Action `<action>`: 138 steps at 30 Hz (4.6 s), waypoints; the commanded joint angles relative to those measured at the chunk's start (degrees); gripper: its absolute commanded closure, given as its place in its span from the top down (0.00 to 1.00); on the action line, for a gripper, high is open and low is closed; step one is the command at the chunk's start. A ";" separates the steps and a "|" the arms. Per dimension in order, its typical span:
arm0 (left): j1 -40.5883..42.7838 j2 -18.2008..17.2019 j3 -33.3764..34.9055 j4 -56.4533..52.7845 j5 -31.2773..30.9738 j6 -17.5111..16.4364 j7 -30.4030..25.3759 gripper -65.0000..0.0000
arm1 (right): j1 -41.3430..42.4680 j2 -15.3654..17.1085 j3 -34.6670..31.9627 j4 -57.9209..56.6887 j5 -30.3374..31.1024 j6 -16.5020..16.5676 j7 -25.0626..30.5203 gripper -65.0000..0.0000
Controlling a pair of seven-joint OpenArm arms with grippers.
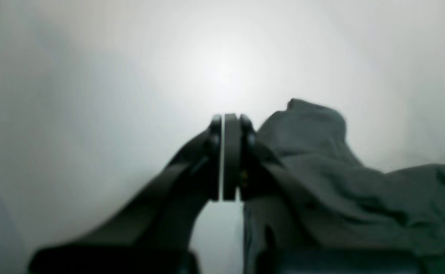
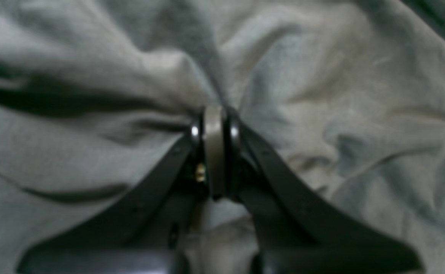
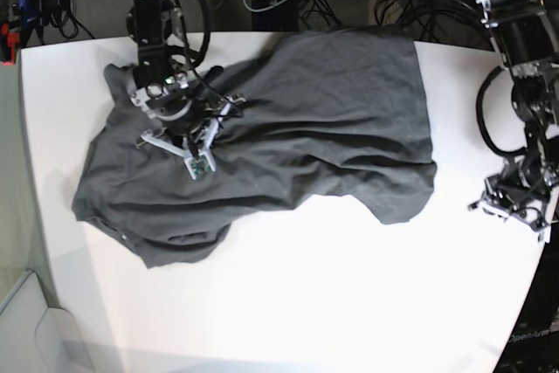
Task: Layout the t-shirt on the table in an organized manner, then fold the t-shirt properly
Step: 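Release the shirt with the left gripper and move it back over the shirt, then grasp the shirt edge with the left gripper and drag it away from the right gripper, then move the left gripper onto the shirt's middle and grasp the fabric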
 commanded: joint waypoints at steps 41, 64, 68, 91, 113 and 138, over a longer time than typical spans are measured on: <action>2.24 14.92 7.40 -0.29 -0.76 -0.24 -0.30 0.37 | 43.55 1.14 -0.03 -46.65 -0.66 -0.60 8.37 0.39; 2.32 14.66 6.96 2.09 -0.94 -0.24 0.14 0.37 | 41.00 1.93 -8.11 -57.37 -0.57 -0.60 13.99 0.00; 3.47 14.66 6.96 6.39 -0.94 -0.24 0.23 0.37 | 41.35 2.02 -8.03 -52.45 -0.66 -0.60 13.38 0.00; 6.63 11.49 6.88 9.73 -0.94 -0.24 0.23 0.37 | 43.20 3.25 -7.59 1.00 -0.66 -0.60 -5.70 0.00; 9.18 11.67 6.88 9.82 -0.94 -0.33 0.23 0.37 | 50.76 1.32 0.32 -34.87 -0.57 -0.78 12.32 0.00; 9.36 18.26 19.71 9.12 -0.32 0.11 -0.47 0.37 | 48.29 5.10 0.24 -28.89 -0.57 -5.17 6.43 0.37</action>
